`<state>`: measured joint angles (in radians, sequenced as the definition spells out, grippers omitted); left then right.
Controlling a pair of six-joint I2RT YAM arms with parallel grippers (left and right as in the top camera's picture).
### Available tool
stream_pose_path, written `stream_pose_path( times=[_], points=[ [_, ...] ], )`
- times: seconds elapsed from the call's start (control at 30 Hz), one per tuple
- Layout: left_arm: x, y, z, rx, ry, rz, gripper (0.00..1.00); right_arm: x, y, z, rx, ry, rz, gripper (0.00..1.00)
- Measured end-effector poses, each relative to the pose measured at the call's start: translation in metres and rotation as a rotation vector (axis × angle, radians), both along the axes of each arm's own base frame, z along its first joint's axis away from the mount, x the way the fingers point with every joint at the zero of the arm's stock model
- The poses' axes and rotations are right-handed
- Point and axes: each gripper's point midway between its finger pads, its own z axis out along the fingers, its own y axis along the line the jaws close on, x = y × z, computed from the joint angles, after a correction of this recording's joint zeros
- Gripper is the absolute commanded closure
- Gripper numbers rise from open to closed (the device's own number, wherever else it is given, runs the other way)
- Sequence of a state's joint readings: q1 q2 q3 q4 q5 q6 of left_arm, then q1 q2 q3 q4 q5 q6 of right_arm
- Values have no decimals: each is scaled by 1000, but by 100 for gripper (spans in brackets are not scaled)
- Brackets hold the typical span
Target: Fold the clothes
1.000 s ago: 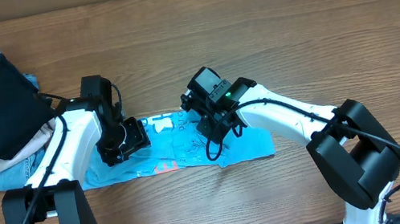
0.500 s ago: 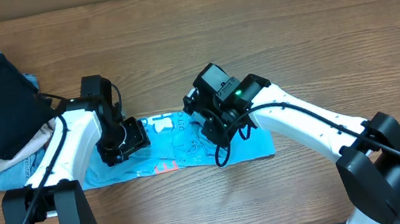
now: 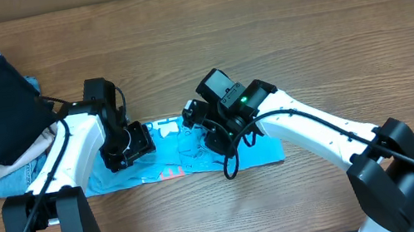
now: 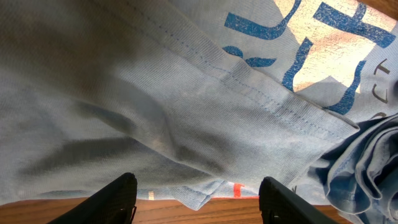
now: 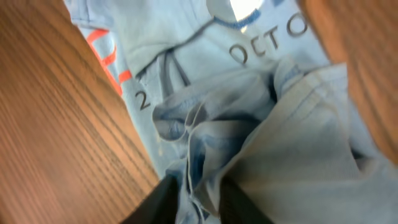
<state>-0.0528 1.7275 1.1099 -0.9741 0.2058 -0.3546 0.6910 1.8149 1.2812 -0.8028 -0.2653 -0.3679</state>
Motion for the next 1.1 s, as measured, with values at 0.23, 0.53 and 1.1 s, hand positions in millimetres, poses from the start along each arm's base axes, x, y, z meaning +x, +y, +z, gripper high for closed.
stream_pose_path(
  times=[0.23, 0.53, 1.1],
  points=[
    [0, 0, 0, 0, 2, 0, 34, 16, -9, -2, -56, -70, -56, 64],
    [-1, 0, 0, 0, 3, 0, 33, 2, -37, -11, -189, -3, -139, 66],
    [-3, 0, 0, 0, 8, -18, 33, -16, -38, -17, -183, 80, -123, 70]
  ],
)
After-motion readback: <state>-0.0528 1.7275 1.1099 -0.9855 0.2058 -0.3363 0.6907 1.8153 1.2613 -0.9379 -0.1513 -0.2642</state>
